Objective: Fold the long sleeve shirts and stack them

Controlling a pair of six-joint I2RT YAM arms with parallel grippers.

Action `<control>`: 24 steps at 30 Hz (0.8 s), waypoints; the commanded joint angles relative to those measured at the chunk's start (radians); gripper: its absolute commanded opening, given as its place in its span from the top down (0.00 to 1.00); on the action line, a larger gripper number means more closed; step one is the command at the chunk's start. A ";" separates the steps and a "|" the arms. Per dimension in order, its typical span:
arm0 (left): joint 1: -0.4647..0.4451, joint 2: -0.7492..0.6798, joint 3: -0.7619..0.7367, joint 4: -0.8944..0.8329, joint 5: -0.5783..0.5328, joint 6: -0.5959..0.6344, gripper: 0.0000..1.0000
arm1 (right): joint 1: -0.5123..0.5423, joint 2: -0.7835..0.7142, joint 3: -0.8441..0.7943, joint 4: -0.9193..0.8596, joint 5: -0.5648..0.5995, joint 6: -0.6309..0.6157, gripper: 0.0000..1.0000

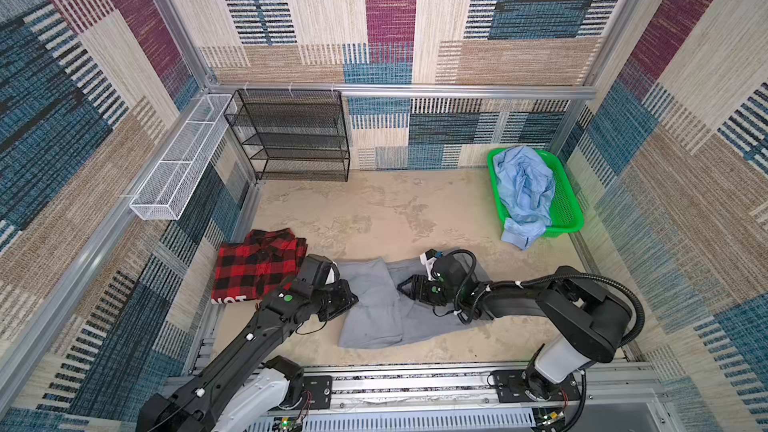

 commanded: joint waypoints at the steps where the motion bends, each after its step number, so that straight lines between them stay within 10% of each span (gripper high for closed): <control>1: 0.001 0.003 0.020 -0.056 -0.008 0.036 1.00 | 0.010 0.009 0.012 -0.129 0.050 -0.016 0.37; 24: 0.020 0.099 0.320 -0.413 -0.158 0.218 1.00 | 0.024 -0.006 0.205 -0.409 -0.042 -0.277 0.36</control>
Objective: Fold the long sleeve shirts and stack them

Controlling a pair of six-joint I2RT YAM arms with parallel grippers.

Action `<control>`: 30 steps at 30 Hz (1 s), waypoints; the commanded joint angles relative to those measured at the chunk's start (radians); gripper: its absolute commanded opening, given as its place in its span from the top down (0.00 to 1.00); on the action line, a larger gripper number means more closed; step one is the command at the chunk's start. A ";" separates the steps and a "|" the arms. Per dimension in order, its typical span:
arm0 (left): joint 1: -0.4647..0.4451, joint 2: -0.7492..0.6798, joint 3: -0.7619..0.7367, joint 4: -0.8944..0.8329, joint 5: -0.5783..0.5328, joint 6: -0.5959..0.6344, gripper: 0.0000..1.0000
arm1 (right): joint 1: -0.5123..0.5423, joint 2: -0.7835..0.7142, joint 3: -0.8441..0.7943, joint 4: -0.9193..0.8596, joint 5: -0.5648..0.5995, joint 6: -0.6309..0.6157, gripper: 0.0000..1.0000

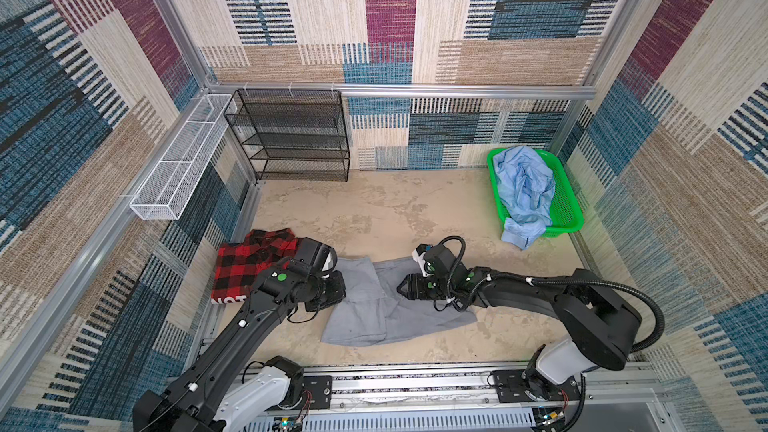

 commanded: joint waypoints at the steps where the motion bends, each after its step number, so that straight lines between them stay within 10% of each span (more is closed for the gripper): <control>1: 0.001 0.015 0.052 -0.080 -0.033 0.057 1.00 | 0.000 0.045 0.017 0.005 -0.041 -0.045 0.36; 30: -0.050 0.354 0.473 -0.497 -0.200 0.224 1.00 | 0.101 0.317 0.205 0.092 -0.110 -0.004 0.39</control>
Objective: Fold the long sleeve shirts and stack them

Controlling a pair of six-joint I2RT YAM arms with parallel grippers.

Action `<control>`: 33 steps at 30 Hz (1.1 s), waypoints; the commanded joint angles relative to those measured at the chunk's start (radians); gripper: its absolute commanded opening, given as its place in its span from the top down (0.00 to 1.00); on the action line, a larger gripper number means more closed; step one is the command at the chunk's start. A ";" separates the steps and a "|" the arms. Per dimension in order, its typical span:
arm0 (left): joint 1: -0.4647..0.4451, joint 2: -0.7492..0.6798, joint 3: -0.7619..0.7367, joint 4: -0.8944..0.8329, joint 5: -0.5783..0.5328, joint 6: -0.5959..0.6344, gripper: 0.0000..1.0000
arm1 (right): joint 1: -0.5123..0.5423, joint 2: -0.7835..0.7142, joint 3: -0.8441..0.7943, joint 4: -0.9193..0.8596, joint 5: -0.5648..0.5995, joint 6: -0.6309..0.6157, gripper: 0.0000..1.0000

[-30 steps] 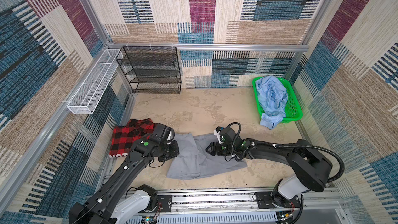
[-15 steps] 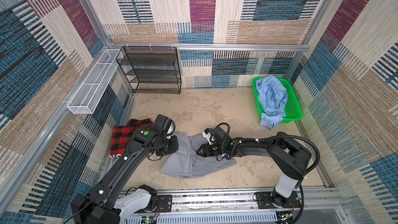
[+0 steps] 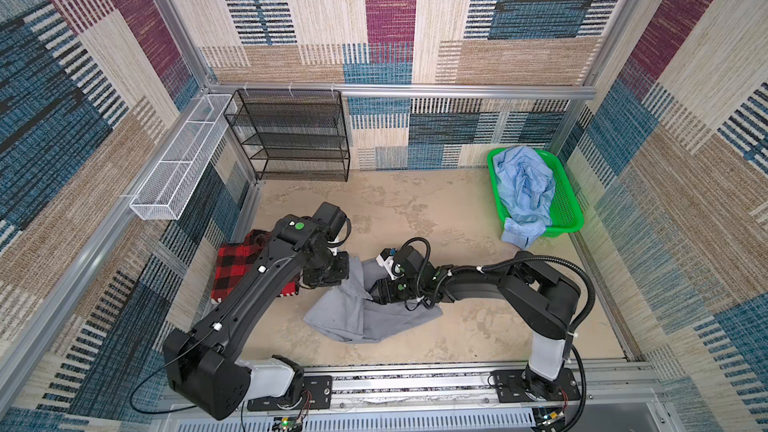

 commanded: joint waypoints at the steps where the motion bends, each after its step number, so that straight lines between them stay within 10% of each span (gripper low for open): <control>1: -0.006 0.020 0.037 -0.108 -0.090 0.036 1.00 | 0.003 0.018 0.008 -0.092 0.032 0.017 0.39; 33: -0.023 0.179 0.147 -0.269 -0.342 0.072 1.00 | -0.007 -0.101 0.078 -0.223 0.184 -0.077 0.38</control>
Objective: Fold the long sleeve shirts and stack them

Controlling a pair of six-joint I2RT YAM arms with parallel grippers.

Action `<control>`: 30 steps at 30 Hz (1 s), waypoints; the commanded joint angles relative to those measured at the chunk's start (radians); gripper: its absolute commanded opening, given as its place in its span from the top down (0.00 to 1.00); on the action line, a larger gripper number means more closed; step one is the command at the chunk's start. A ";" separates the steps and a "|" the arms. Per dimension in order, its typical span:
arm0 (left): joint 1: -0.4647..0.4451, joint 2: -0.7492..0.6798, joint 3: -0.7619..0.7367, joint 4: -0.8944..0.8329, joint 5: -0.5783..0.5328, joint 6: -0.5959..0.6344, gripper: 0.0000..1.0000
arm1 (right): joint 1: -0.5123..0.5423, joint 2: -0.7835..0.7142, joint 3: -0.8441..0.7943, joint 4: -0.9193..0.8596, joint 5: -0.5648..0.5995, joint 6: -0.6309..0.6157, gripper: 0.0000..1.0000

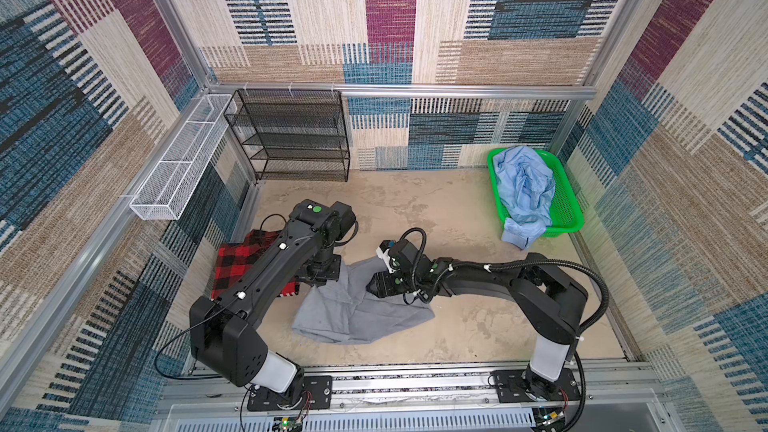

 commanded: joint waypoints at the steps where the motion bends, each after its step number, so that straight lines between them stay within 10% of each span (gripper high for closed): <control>1: -0.015 0.033 0.034 -0.032 -0.058 0.036 1.00 | -0.022 -0.040 -0.032 -0.014 0.031 -0.020 0.38; 14: -0.150 0.200 0.190 -0.136 -0.222 -0.012 1.00 | -0.229 -0.326 -0.311 0.027 -0.020 -0.036 0.37; 30: -0.259 0.376 0.312 -0.208 -0.284 -0.078 1.00 | -0.290 -0.342 -0.467 0.159 -0.095 -0.031 0.37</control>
